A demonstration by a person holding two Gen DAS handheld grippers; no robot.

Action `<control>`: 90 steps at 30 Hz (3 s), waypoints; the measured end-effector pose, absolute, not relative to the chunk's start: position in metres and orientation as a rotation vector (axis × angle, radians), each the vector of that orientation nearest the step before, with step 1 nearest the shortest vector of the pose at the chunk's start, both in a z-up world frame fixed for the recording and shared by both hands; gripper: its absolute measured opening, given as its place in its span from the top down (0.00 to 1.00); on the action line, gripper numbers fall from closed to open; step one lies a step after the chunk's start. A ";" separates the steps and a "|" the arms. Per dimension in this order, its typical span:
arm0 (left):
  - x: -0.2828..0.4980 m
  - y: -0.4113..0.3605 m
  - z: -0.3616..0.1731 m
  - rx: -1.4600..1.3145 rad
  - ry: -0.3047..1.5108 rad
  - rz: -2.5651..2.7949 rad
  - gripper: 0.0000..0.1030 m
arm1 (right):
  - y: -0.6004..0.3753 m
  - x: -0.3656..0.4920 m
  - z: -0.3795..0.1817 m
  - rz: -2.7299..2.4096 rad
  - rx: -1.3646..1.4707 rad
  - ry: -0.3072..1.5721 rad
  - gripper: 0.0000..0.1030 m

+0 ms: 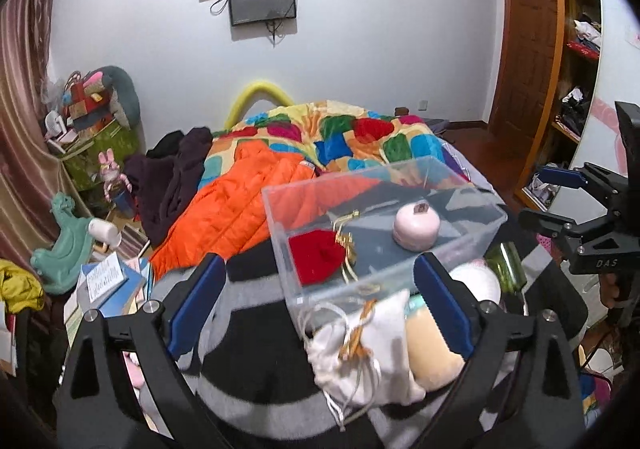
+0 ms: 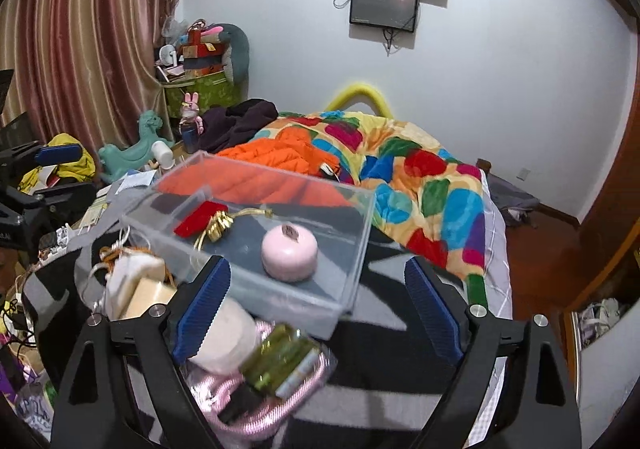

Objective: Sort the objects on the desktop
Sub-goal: 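Move left gripper to the white drawstring pouch while right gripper approaches the green bottle, then grasp the white drawstring pouch with left gripper while right gripper grasps the green bottle, then carry the white pouch into the clear box and release with left gripper while right gripper lifts the green bottle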

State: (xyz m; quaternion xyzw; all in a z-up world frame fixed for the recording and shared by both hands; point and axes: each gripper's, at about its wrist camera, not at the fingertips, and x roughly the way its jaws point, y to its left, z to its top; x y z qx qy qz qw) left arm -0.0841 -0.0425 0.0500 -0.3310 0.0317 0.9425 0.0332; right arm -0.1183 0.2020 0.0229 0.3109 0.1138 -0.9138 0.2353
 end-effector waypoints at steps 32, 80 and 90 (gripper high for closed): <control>-0.089 -0.042 -0.062 -1.417 -0.204 2.699 0.00 | 0.216 -0.123 -0.046 -2.436 1.035 0.216 0.17; -0.029 -0.049 -0.019 -1.207 -0.125 2.813 0.68 | 0.221 -0.107 -0.019 -2.432 0.902 0.218 0.59; -0.030 -0.047 0.014 -1.068 -0.061 2.887 0.68 | 0.218 -0.103 -0.007 -2.431 0.851 0.209 0.60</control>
